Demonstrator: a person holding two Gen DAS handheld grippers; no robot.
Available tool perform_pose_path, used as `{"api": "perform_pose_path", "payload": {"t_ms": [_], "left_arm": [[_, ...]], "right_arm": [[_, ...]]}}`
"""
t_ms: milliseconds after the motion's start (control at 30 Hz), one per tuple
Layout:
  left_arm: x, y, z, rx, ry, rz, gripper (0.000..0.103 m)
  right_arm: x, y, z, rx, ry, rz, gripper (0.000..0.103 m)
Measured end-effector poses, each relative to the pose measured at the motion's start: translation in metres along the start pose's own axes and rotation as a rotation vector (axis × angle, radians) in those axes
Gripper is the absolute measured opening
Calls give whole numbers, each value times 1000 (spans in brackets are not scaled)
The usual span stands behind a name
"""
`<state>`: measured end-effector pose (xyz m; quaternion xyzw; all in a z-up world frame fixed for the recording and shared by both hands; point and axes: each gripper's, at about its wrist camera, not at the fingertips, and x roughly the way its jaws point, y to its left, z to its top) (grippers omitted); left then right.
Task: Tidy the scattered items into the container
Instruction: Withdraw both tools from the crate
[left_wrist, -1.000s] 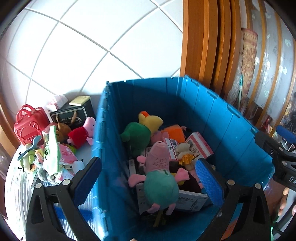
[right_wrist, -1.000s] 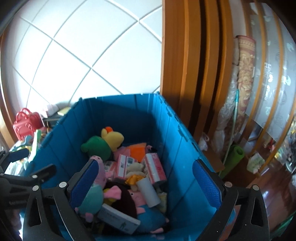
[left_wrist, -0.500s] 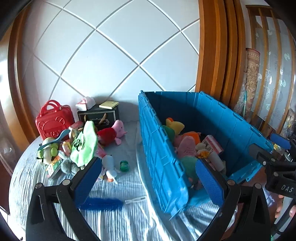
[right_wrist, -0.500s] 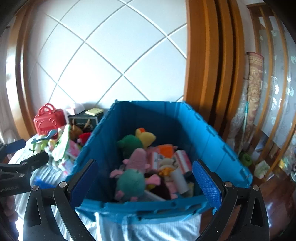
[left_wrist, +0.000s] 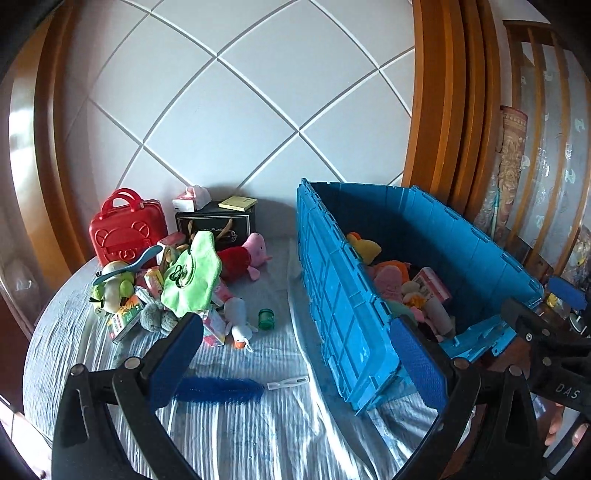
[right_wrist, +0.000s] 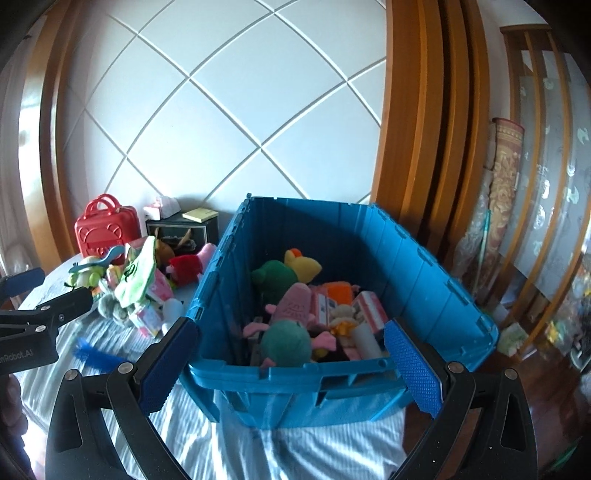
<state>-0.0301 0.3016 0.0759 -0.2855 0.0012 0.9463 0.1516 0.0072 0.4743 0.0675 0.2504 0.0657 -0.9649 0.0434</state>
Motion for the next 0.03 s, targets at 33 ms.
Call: {"api": "perform_pose_path", "payload": {"t_ms": [33], "left_arm": [[-1,-4,0,9,3,-6,103]], "right_arm": [[-1,-2,0,2,-1,-1,103]]}}
